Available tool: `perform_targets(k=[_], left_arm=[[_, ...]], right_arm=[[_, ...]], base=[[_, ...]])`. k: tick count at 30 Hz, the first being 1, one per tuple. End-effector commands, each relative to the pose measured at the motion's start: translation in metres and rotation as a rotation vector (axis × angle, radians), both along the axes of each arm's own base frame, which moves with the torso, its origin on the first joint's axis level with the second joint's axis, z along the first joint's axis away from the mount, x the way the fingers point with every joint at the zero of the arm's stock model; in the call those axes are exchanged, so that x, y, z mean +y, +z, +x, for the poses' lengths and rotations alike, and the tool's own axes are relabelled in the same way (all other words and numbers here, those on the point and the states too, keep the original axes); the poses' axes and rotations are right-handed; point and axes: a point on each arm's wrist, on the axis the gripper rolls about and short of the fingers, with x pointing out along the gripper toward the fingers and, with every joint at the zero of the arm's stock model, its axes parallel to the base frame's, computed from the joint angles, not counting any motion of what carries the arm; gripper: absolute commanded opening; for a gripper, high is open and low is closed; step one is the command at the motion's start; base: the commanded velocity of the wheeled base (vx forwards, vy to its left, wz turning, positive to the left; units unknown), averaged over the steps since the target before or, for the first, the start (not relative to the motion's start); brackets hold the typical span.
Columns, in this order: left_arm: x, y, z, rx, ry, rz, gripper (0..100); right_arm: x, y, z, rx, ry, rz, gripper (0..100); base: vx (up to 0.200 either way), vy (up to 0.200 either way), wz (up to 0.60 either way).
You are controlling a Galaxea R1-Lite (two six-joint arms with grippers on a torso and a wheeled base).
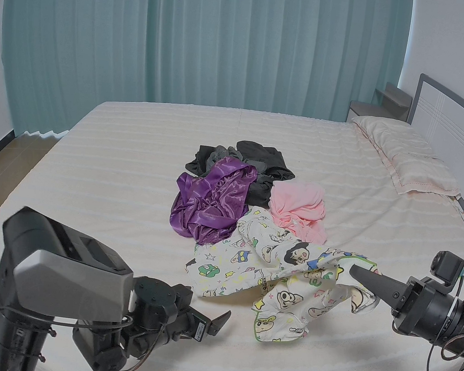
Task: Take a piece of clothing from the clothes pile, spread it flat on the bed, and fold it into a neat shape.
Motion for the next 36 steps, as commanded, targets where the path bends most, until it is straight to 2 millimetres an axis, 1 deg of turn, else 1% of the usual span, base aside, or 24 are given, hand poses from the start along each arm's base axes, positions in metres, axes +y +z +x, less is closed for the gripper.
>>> perform_targets(k=[1, 2, 4, 5, 8, 10, 11, 17, 20, 24, 25, 27, 29, 30, 32, 33, 34, 35, 36], left_arm=[[-0.009, -0.031, 0.025, -0.029, 0.073, 0.003, 100], [-0.008, -0.031, 0.036, -0.057, 0.11, -0.006, 100], [-0.007, -0.034, 0.042, -0.067, 0.122, -0.007, 100], [-0.005, -0.037, 0.052, -0.085, 0.141, -0.011, 100], [-0.001, -0.045, 0.064, -0.098, 0.164, -0.011, 100], [0.001, -0.046, 0.069, -0.103, 0.175, -0.013, 100], [0.001, -0.048, 0.07, -0.102, 0.176, -0.012, 0], [-0.001, -0.044, 0.077, -0.129, 0.185, -0.037, 0], [0.002, -0.035, 0.076, -0.145, 0.199, -0.049, 0], [0.016, 0.015, 0.071, -0.203, 0.244, -0.09, 0], [0.017, 0.018, 0.07, -0.207, 0.247, -0.095, 0], [0.022, 0.058, 0.061, -0.253, 0.259, -0.177, 0], [0.026, 0.086, 0.054, -0.294, 0.267, -0.238, 0], [0.028, 0.106, 0.05, -0.334, 0.274, -0.271, 0], [0.034, 0.134, 0.042, -0.4, 0.311, -0.314, 0], [0.034, 0.14, 0.041, -0.413, 0.319, -0.322, 0], [0.037, 0.168, 0.032, -0.48, 0.353, -0.374, 0], [0.041, 0.188, 0.026, -0.524, 0.369, -0.41, 0], [0.042, 0.193, 0.024, -0.533, 0.37, -0.418, 0]], right_arm=[[0.001, 0.001, 0.001, -0.003, 0.001, 0.003, 0], [0.0, 0.001, 0.0, -0.005, 0.002, 0.005, 0], [0.0, 0.001, 0.0, -0.005, 0.001, 0.005, 0], [0.0, 0.001, 0.0, -0.005, -0.001, 0.005, 0], [0.0, 0.002, 0.001, -0.009, -0.004, 0.007, 0], [-0.001, 0.002, 0.001, -0.009, -0.007, 0.007, 0], [-0.001, 0.002, 0.001, -0.007, -0.01, 0.006, 0], [-0.008, -0.003, 0.006, 0.017, -0.057, -0.007, 0], [-0.013, -0.005, 0.01, 0.024, -0.094, -0.013, 0], [-0.024, -0.011, 0.023, 0.049, -0.177, -0.03, 0], [-0.025, -0.011, 0.024, 0.05, -0.183, -0.032, 0], [-0.028, -0.009, 0.03, 0.035, -0.24, -0.03, 0], [-0.027, -0.001, 0.036, 0.008, -0.285, -0.013, 0], [-0.027, 0.005, 0.04, -0.017, -0.312, 0.002, 0], [-0.026, 0.015, 0.045, -0.053, -0.365, 0.023, 0], [-0.026, 0.017, 0.046, -0.061, -0.374, 0.027, 0], [-0.025, 0.028, 0.05, -0.107, -0.413, 0.048, 0], [-0.024, 0.038, 0.053, -0.146, -0.436, 0.066, 0], [-0.024, 0.041, 0.053, -0.157, -0.44, 0.072, 0]], base=[[0.0, 0.0, 0.0], [0.0, 0.0, 0.0], [0.0, 0.0, 0.0], [0.0, 0.0, 0.0], [0.0, 0.0, 0.0], [0.0, 0.0, 0.0], [0.0, 0.0, 0.0], [0.0, 0.0, 0.0], [0.0, 0.0, 0.0], [0.0, 0.0, 0.0], [0.0, 0.0, 0.0], [0.0, 0.0, 0.0], [0.0, 0.0, 0.0], [0.0, 0.0, 0.0], [0.0, 0.0, 0.0], [0.0, 0.0, 0.0], [0.0, 0.0, 0.0], [0.0, 0.0, 0.0], [0.0, 0.0, 0.0]])
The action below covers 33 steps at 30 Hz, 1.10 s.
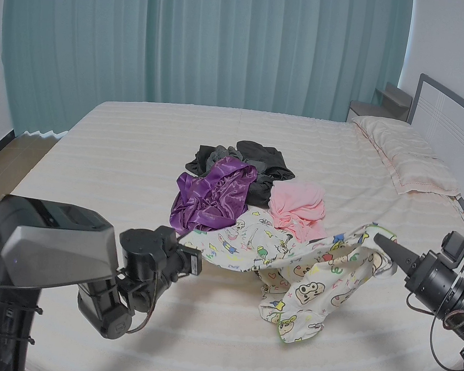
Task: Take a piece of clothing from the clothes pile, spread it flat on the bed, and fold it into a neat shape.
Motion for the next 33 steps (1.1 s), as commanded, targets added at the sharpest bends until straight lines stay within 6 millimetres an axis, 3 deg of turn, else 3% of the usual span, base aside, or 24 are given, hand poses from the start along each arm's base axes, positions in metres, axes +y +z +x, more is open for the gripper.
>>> perform_targets(k=[1, 7, 11, 15, 17, 18, 19, 23, 25, 26, 27, 33], left_arm=[[0.025, 0.135, -0.046, -0.3, 0.075, -0.213, 0], [0.048, 0.204, -0.085, -0.417, 0.083, -0.295, 0], [0.054, 0.213, -0.095, -0.445, 0.083, -0.319, 0], [0.056, 0.194, -0.097, -0.384, 0.084, -0.287, 0], [0.058, 0.173, -0.101, -0.308, 0.08, -0.27, 0], [0.058, 0.173, -0.101, -0.308, 0.08, -0.27, 0], [0.058, 0.154, -0.109, -0.229, 0.06, -0.282, 0], [0.054, 0.13, -0.123, -0.113, 0.012, -0.326, 0], [0.05, 0.11, -0.13, -0.026, -0.01, -0.323, 0], [0.05, 0.11, -0.13, -0.026, -0.01, -0.323, 0], [0.047, 0.099, -0.127, 0.02, -0.004, -0.313, 0], [0.045, 0.088, -0.124, 0.073, 0.004, -0.35, 0]], right_arm=[[0.001, 0.051, 0.022, -0.198, -0.152, 0.072, 0], [-0.004, 0.113, 0.01, -0.356, -0.174, 0.15, 0], [-0.005, 0.117, 0.002, -0.309, -0.15, 0.131, 0], [-0.003, 0.095, 0.008, -0.205, -0.149, 0.103, 0], [-0.003, 0.073, 0.013, -0.105, -0.147, 0.103, 0], [-0.003, 0.073, 0.013, -0.105, -0.147, 0.103, 0], [-0.001, 0.055, 0.015, -0.022, -0.143, 0.111, 0], [0.002, 0.029, 0.017, 0.105, -0.126, 0.113, 0], [0.01, 0.002, 0.014, 0.216, -0.074, 0.082, 0], [0.01, 0.002, 0.014, 0.216, -0.074, 0.082, 0], [0.015, -0.01, 0.011, 0.259, -0.049, 0.072, 0], [0.025, -0.022, 0.009, 0.292, -0.006, 0.083, 0]], base=[[0.0, 0.0, 0.0], [0.0, 0.0, 0.0], [0.0, 0.0, 0.0], [0.0, 0.0, 0.0], [0.0, 0.0, 0.0], [0.0, 0.0, 0.0], [0.0, 0.0, 0.0], [0.0, 0.0, 0.0], [0.0, 0.0, 0.0], [0.0, 0.0, 0.0], [0.0, 0.0, 0.0], [0.0, 0.0, 0.0]])
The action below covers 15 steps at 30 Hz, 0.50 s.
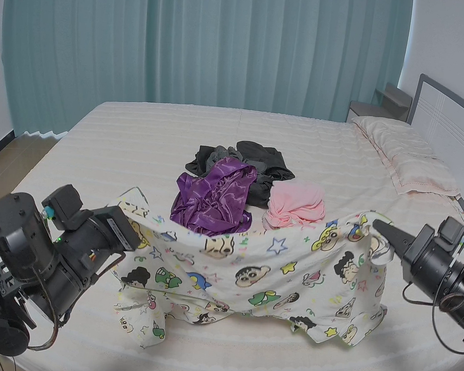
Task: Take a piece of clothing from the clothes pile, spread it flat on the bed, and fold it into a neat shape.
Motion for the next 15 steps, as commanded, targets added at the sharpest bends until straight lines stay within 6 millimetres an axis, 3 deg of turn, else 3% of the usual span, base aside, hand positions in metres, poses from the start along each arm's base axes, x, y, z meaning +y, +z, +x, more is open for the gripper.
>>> perform_targets(k=[1, 12, 15], left_arm=[[-0.004, -0.015, 0.001, 0.056, -0.01, 0.026, 0], [0.002, -0.028, -0.01, 0.108, -0.016, 0.062, 0], [0.001, -0.027, -0.01, 0.102, -0.016, 0.056, 0]], right_arm=[[0.009, -0.023, 0.001, 0.089, 0.036, -0.033, 0], [0.004, -0.022, -0.018, 0.005, 0.06, 0.008, 0], [0.003, -0.022, -0.021, -0.015, 0.063, 0.014, 0]], base=[[0.0, 0.0, 0.0], [0.0, 0.0, 0.0], [-0.2, 0.0, 0.0]])
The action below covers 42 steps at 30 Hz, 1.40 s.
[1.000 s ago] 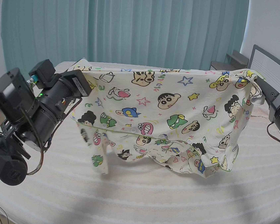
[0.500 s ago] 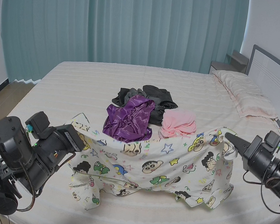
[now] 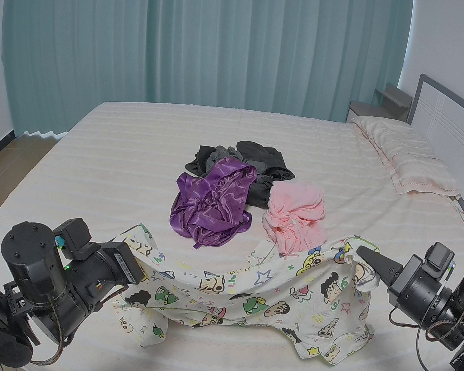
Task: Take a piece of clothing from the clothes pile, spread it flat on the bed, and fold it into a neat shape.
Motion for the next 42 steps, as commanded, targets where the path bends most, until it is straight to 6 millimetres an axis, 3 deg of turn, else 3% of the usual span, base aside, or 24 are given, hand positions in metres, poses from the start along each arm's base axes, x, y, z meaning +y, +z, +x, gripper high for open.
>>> perform_targets(k=[1, 12, 24, 42], left_arm=[[0.0, -0.002, 0.0, 0.005, 0.003, 0.005, 0], [0.002, 0.005, -0.003, -0.022, 0.068, 0.003, 0], [0.0, 0.012, -0.011, -0.05, 0.075, -0.023, 0], [0.004, 0.016, -0.012, -0.063, 0.083, -0.033, 0]], right_arm=[[0.001, -0.002, -0.005, -0.007, 0.015, -0.003, 0], [-0.005, 0.017, -0.019, -0.1, 0.017, 0.048, 0], [-0.005, 0.017, -0.02, -0.103, 0.016, 0.05, 0], [-0.005, 0.016, -0.018, -0.096, 0.013, 0.046, 0]], base=[[-0.2, 0.0, 0.0], [-0.2, 0.0, 0.0], [0.0, 0.0, 0.0], [0.0, 0.2, 0.0]])
